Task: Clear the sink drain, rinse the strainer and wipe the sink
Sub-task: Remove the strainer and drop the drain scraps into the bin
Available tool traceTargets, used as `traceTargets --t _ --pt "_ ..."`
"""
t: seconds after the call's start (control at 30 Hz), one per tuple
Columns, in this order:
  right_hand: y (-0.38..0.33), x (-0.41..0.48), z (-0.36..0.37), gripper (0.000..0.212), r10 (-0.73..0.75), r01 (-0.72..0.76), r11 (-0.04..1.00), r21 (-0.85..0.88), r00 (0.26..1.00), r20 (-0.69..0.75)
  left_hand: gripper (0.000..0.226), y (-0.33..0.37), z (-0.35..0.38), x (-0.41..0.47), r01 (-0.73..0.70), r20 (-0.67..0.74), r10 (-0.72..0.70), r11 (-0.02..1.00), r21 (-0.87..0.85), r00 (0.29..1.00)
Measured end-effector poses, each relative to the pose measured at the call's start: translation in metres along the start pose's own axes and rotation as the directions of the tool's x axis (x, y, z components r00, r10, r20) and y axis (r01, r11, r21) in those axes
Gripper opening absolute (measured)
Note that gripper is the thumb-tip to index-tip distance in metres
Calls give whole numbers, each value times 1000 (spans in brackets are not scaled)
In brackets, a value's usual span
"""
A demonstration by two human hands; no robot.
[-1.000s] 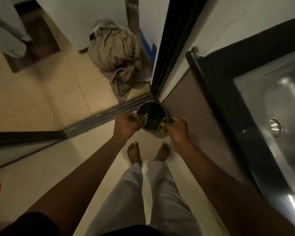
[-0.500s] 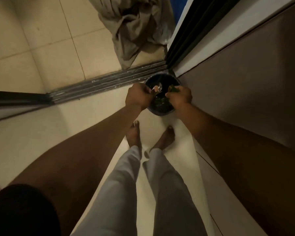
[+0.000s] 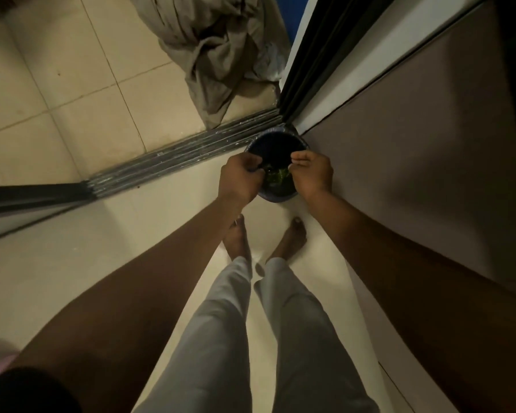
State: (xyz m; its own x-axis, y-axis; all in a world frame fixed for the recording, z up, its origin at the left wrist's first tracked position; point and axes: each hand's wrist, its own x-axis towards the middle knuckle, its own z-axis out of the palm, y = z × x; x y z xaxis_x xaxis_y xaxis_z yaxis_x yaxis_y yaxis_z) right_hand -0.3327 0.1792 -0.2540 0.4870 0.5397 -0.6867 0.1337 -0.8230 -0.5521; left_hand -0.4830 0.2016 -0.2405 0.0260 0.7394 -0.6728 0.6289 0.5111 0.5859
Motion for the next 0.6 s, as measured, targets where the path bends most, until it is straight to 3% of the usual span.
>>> traceTargets --t 0.33,0.6 --pt "-63 -159 -91 24 -225 229 953 200 974 -41 25 99 -73 -134 -280 18 286 947 -159 958" --pt "-110 -259 -173 17 -323 375 886 273 921 -217 19 184 -126 -224 -479 65 491 867 -138 869"
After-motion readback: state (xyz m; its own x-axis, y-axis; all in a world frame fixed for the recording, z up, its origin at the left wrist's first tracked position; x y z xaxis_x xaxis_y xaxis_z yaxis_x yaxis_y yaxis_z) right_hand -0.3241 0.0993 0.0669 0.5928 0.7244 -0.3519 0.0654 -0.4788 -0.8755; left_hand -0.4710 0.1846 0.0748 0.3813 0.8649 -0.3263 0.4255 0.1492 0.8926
